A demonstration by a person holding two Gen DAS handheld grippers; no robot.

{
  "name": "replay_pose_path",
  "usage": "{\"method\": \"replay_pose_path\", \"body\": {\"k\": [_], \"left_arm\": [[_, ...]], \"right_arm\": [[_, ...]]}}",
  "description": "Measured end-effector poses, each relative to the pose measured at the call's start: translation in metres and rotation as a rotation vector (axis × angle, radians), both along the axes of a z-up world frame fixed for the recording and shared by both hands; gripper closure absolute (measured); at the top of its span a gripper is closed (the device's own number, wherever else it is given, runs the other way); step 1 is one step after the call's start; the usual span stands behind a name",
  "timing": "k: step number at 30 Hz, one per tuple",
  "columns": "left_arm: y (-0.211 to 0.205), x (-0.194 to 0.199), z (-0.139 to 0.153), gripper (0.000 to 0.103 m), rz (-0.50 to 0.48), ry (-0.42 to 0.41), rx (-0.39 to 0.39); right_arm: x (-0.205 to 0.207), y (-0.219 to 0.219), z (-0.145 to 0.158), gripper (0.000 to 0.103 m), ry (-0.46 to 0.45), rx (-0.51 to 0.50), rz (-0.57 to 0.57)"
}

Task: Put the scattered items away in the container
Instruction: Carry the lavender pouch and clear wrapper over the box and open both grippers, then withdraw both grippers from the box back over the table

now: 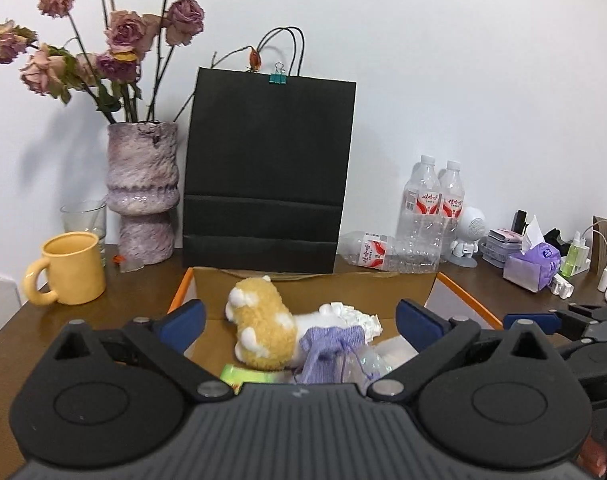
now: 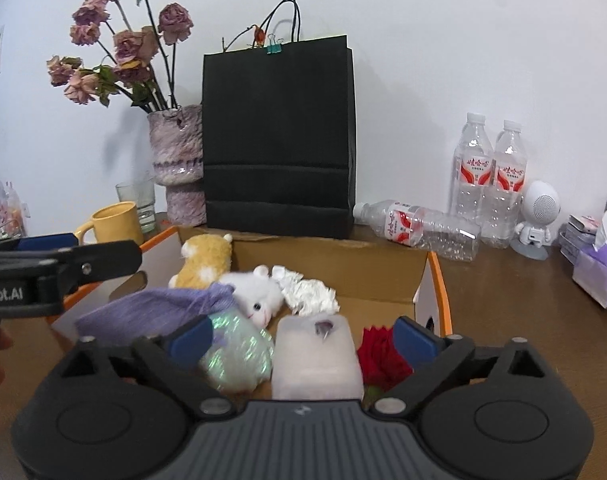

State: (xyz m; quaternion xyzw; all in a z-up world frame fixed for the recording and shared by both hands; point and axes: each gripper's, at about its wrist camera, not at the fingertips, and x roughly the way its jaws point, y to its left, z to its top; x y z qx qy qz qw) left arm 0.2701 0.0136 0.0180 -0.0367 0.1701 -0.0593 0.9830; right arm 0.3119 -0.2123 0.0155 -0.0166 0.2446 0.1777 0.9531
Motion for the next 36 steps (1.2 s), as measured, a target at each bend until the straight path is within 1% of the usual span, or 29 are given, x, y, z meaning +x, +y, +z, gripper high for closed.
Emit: {"method": "replay_pose_path", "body": {"k": [3,8,12,15,20,23,26,31,36], "left_arm": [[0.005,-0.017,0.001,0.000,0.006,0.002,-0.009],[0.013,-0.048,0.001,0.000,0.023,0.015,0.009],[0.022,-0.073,-0.003,0.000,0.033,0.039,0.016],[0.030,-0.091,-0.010,0.000,0.046,0.064,0.022],[0.044,-0.118,-0.025,0.000,0.061,0.103,0.019],[0.051,-0.125,-0.035,0.000,0.083,0.130,0.024],[0.055,-0.124,-0.047,0.000,0.106,0.179,0.030],[0.057,-0.119,-0.065,0.000,0.116,0.263,0.022],[0.055,-0.113,-0.075,0.000,0.127,0.312,0.046]], "right_arm": [[-0.018,-0.004,0.003,0.003,-0.004,0.011,-0.006],[-0.051,-0.011,0.006,0.002,-0.016,0.037,-0.025],[-0.076,-0.011,0.005,0.002,-0.012,0.033,-0.023],[-0.093,-0.008,0.001,0.002,0.005,0.030,-0.014],[-0.120,-0.001,-0.015,0.002,0.052,0.022,0.016],[-0.131,0.004,-0.026,0.002,0.079,-0.002,0.018],[-0.138,0.009,-0.037,0.002,0.105,-0.033,0.012],[-0.143,0.011,-0.054,0.002,0.156,-0.054,-0.004],[-0.142,0.010,-0.065,0.002,0.185,-0.079,-0.021]]}}
